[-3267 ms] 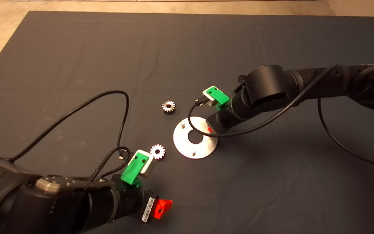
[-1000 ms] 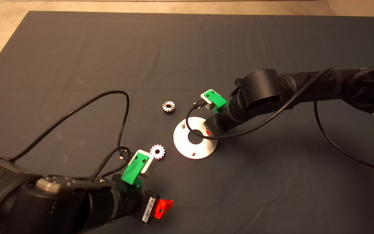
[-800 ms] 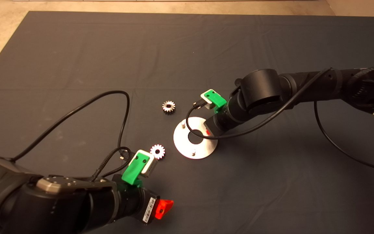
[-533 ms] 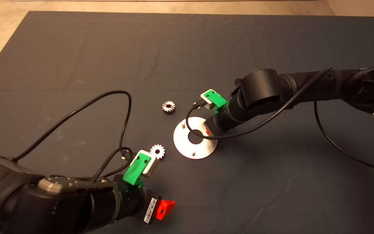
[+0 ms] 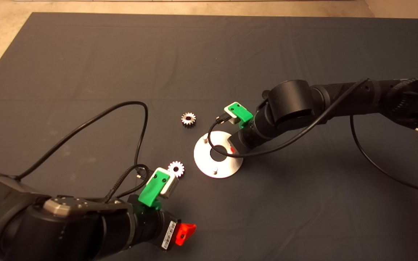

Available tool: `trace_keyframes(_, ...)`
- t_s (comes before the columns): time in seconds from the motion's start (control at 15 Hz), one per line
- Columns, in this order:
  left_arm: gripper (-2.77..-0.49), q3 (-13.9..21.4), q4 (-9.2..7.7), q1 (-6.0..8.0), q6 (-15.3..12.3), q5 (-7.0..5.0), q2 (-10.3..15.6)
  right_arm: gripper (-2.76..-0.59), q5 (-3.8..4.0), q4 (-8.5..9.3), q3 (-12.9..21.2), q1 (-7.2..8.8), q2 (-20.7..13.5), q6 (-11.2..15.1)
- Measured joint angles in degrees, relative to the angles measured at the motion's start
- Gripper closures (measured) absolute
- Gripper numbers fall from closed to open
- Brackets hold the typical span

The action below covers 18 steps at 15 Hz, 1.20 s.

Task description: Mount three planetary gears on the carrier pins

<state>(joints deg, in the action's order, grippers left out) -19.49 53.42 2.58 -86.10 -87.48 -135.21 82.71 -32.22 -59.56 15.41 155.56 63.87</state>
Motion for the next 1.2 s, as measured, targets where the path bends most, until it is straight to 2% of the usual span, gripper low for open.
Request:
trace_keyframes(0.13, -2.76, 0.0, -0.01, 0.0, 0.0, 0.0, 0.0, -1.19, 0.0, 0.0, 0.0, 0.0, 0.0, 0.0)
trace_keyframes(0.4, -2.76, 0.0, 0.0, 0.0, 0.0, 0.0, 0.0, -1.48, -0.05, 0.0, 0.0, 0.0, 0.0, 0.0)
trace_keyframes(0.6, -2.76, 0.0, 0.0, 0.0, 0.0, 0.0, 0.0, -1.51, -0.05, 0.0, 0.0, 0.0, 0.0, 0.0)
trace_keyframes(1.0, -2.76, 0.0, 0.0, 0.0, -0.2, 0.0, 0.0, -1.9, 0.03, -0.13, 0.0, -0.03, -0.2, -0.7)
trace_keyframes(1.2, -2.76, 0.0, 0.0, 0.0, -0.2, 0.0, 0.0, -1.95, 0.04, -0.16, 0.0, -0.21, -0.2, -1.0)
